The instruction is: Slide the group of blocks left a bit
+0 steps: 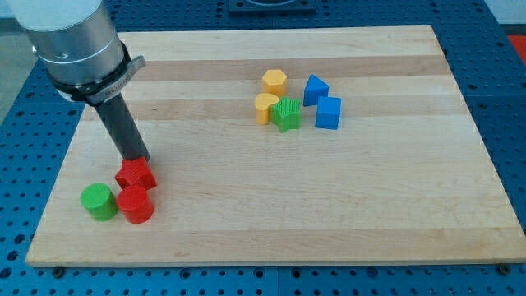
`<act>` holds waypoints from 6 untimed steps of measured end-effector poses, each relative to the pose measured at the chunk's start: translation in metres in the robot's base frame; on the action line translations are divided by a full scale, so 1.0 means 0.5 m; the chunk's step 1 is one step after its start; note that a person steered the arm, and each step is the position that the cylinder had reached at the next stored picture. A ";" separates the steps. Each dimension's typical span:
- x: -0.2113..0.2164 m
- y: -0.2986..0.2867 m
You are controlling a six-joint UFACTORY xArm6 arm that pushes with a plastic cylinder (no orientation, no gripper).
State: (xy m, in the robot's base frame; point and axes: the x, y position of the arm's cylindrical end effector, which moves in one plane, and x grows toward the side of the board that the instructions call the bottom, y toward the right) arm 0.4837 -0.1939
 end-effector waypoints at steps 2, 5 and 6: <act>-0.016 0.135; -0.068 0.580; -0.113 0.672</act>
State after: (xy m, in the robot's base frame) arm 0.4271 0.1421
